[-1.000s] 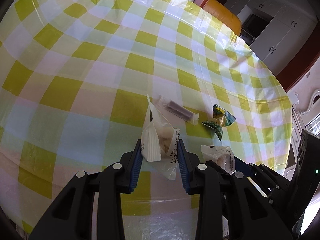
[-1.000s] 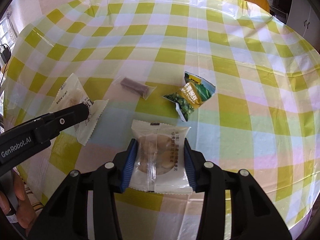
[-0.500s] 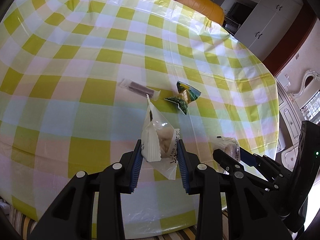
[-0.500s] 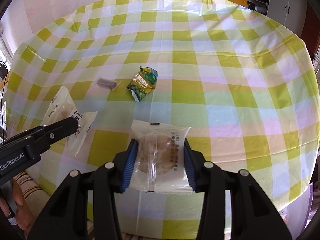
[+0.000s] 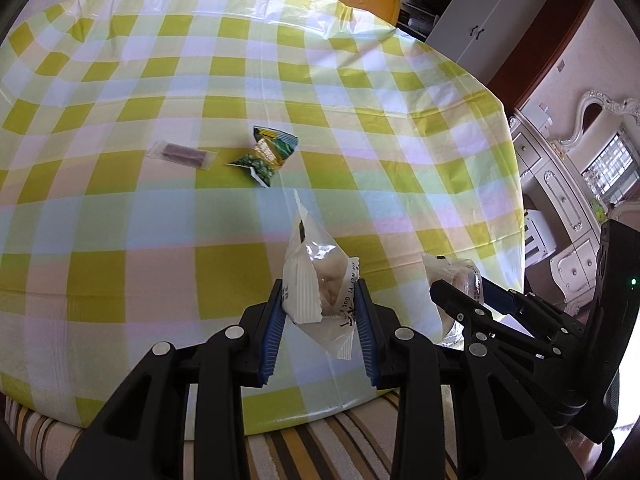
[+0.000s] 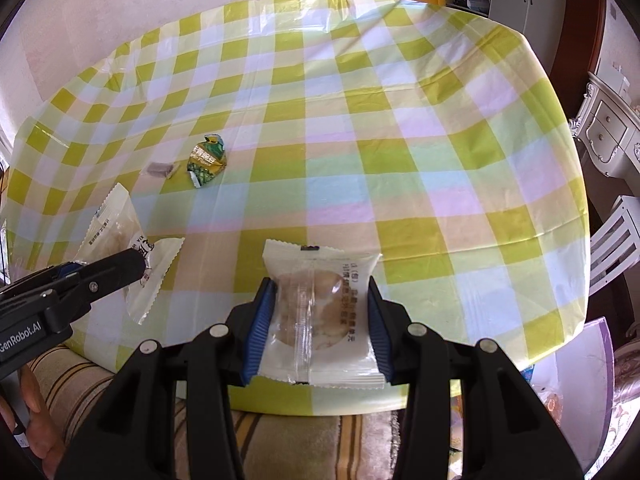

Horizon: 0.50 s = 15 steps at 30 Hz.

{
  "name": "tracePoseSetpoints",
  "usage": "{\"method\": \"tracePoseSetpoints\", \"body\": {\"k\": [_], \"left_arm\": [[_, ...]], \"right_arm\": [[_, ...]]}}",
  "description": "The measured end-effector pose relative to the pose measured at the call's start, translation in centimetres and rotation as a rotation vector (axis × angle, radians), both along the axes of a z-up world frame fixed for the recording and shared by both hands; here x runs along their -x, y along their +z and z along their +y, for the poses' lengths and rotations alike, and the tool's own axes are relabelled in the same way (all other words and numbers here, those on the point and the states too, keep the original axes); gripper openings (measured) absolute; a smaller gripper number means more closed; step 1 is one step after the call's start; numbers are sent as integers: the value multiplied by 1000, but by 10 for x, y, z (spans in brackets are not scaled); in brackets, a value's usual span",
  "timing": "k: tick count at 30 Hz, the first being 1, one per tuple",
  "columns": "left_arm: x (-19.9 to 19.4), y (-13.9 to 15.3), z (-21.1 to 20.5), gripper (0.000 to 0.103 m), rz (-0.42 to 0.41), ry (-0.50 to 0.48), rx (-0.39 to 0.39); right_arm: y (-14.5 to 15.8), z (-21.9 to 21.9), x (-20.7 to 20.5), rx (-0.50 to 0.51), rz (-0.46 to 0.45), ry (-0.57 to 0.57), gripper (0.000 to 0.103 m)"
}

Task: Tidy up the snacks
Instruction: 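Carry both biscuit bags over the white box and open both grippers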

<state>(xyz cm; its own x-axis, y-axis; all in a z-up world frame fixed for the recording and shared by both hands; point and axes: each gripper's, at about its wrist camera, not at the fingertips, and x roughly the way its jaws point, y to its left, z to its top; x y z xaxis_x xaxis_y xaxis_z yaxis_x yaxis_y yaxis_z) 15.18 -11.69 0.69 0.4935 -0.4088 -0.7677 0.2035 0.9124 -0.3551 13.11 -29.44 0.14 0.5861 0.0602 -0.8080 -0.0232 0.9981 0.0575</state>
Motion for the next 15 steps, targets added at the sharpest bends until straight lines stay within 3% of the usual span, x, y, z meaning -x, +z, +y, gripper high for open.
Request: {"method": "tracePoseSetpoints", "body": {"k": [15], "left_arm": [[23,-1,-94,33,35,-228,2]], "right_arm": [[-14,-82,33,30,20,-171,45]]}}
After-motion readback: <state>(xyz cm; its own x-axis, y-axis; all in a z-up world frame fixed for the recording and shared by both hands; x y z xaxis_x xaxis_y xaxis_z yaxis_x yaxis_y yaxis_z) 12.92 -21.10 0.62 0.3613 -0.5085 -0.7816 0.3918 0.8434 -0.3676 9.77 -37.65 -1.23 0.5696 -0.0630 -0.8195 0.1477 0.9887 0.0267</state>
